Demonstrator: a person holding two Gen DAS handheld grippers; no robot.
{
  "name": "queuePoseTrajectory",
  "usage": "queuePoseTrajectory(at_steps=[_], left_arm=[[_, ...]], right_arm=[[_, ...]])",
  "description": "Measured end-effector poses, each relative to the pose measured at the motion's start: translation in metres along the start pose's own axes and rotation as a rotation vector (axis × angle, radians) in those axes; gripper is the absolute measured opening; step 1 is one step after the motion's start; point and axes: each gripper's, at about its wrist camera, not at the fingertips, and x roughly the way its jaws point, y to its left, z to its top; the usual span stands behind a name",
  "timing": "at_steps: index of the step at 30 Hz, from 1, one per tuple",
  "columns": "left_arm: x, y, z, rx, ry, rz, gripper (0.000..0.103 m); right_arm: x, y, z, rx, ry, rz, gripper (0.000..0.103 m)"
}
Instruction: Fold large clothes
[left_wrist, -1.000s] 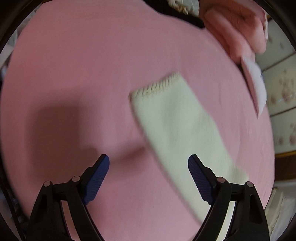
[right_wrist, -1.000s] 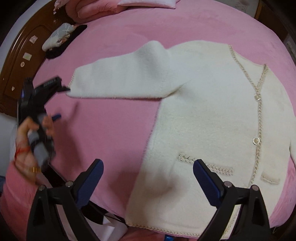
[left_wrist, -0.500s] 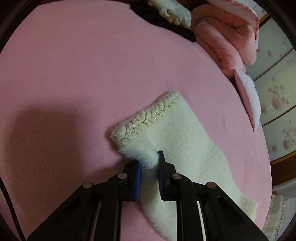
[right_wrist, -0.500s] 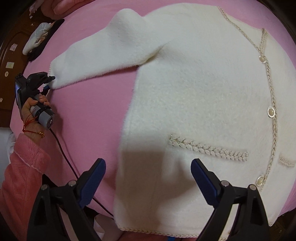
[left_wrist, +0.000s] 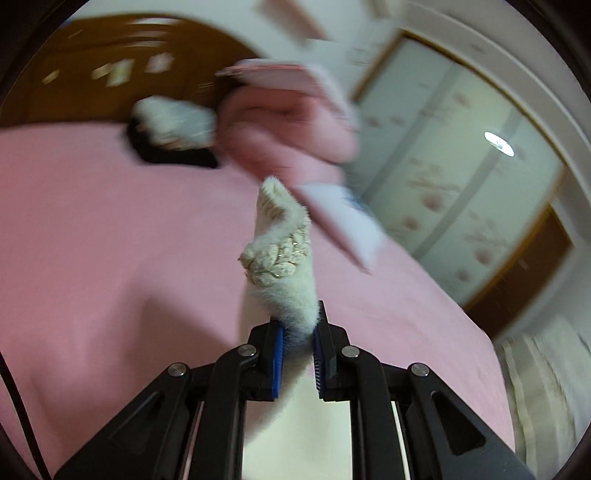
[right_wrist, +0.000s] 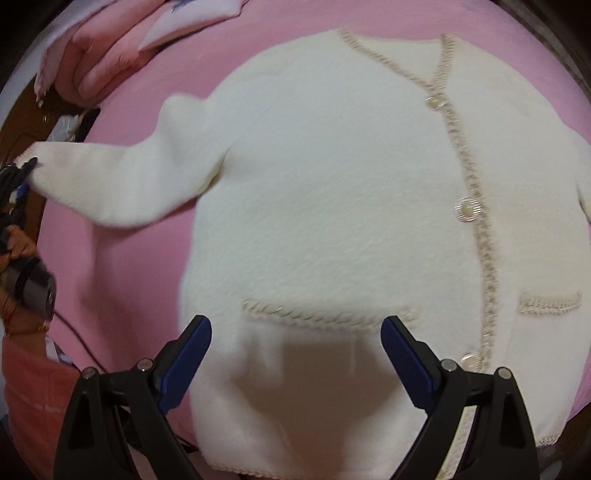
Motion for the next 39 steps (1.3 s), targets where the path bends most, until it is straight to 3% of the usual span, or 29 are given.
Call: queuePoseTrajectory(at_steps=[4,7,11,14,16,20,21,22,24,26,29,34,36,39], left_arm=[[-0.001,-0.090,-0.031,0.142,0.065,-0.094,0.011],[0.009,-0.155,-0.070,0.285,0.119,-0.115,0.011],[0.025,-0.209,-0.124,0.411,0.187,-0.142,0.011],[0.045,-0.244,-0.179,0.481,0.284,-0.159,0.012],[0.047,-0.257,-0.220,0.524,0.381,-0.159,0.018],[0.065,-0.282,-0.284,0.638,0.635,-0.113,0.063],[0.068,-0.286,-0.292,0.644,0.680,-0.109,0.065],[0.068,-0.287,-0.295,0.646,0.696,-0.105,0.065],[0.071,-0.293,-0.296,0.656,0.715,-0.090,0.080],[0.067,-0.298,-0.290,0.665,0.694,-0.063,0.087],[0.056,-0.285,-0.278,0.643,0.700,-0.004,0.088],[0.052,-0.237,-0.263,0.575,0.733,0.169,0.088],[0.053,-0.216,-0.254,0.563,0.737,0.248,0.088],[0.052,-0.185,-0.239,0.515,0.725,0.352,0.088]], right_arm=[[-0.023,-0.038,0.010,0.043,-0.060,-0.013,0.093],[-0.039,-0.076,0.013,0.089,-0.103,-0.037,0.093],[-0.048,-0.128,0.016,0.151,-0.157,-0.072,0.093],[-0.054,-0.169,0.019,0.191,-0.186,-0.096,0.093],[-0.054,-0.190,0.020,0.210,-0.198,-0.103,0.093],[-0.049,-0.231,0.023,0.253,-0.203,-0.106,0.094],[-0.045,-0.239,0.024,0.274,-0.197,-0.092,0.094],[-0.040,-0.243,0.025,0.290,-0.191,-0.071,0.094],[-0.033,-0.247,0.028,0.320,-0.174,-0.013,0.093],[-0.025,-0.246,0.033,0.334,-0.160,0.046,0.091],[-0.013,-0.238,0.040,0.323,-0.136,0.113,0.080],[0.005,-0.208,0.058,0.283,-0.096,0.300,0.058],[0.015,-0.194,0.068,0.275,-0.074,0.342,0.048],[0.026,-0.165,0.083,0.202,-0.080,0.363,0.041]])
